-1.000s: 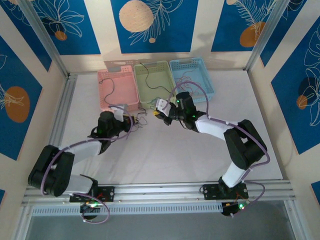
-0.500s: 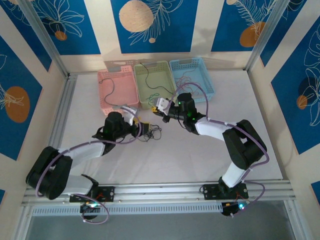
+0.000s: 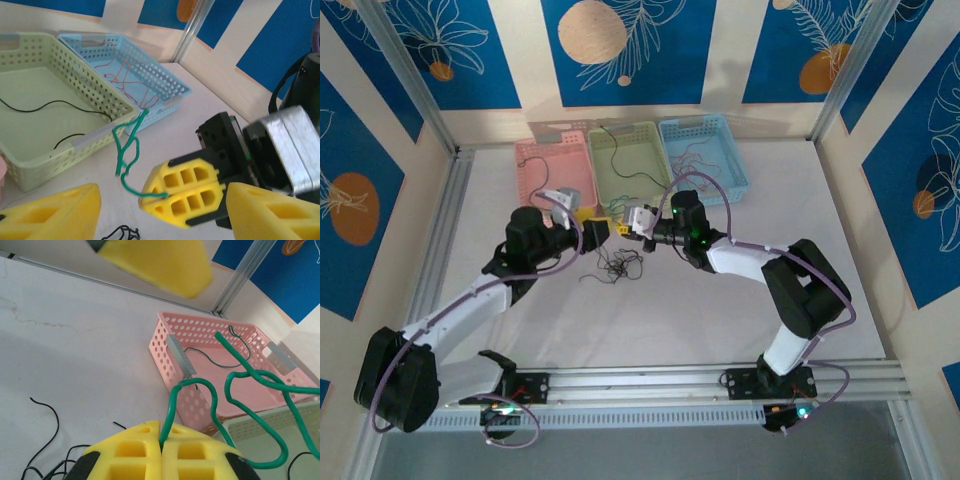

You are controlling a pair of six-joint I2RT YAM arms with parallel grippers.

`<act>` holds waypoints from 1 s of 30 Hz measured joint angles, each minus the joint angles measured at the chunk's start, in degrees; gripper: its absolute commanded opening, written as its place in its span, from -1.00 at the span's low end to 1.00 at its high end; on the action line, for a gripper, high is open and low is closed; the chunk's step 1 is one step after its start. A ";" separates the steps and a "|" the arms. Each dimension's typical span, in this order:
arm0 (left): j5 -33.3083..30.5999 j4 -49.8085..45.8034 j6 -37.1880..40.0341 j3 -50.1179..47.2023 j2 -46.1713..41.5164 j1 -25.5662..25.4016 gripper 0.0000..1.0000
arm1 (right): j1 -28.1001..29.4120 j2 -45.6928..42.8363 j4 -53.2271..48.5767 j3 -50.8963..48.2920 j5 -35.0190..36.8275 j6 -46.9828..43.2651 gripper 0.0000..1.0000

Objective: Untangle the cables

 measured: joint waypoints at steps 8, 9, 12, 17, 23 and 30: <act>3.43 -4.98 -1.62 5.03 5.95 0.13 -0.10 | 0.11 0.07 -0.35 0.00 -0.20 -0.42 -1.00; 3.56 -5.51 -1.68 5.46 6.27 0.13 -0.11 | 0.11 0.07 -0.50 0.00 -0.20 -0.42 -1.00; 3.50 -6.58 -1.64 6.58 6.82 0.17 -0.12 | 0.11 0.07 -0.94 0.00 -0.22 -0.42 -1.00; 2.60 -8.37 -1.42 6.95 6.97 0.22 -0.05 | 0.11 0.09 -1.22 0.00 -0.22 -0.42 -1.00; 0.92 -10.95 -1.18 7.06 7.15 0.22 -0.01 | 0.28 0.50 -2.19 0.04 -0.20 -0.52 -1.00; -0.48 -11.96 -1.16 7.15 7.45 0.22 -0.04 | 0.55 0.50 -2.62 0.04 -0.20 -0.85 -1.00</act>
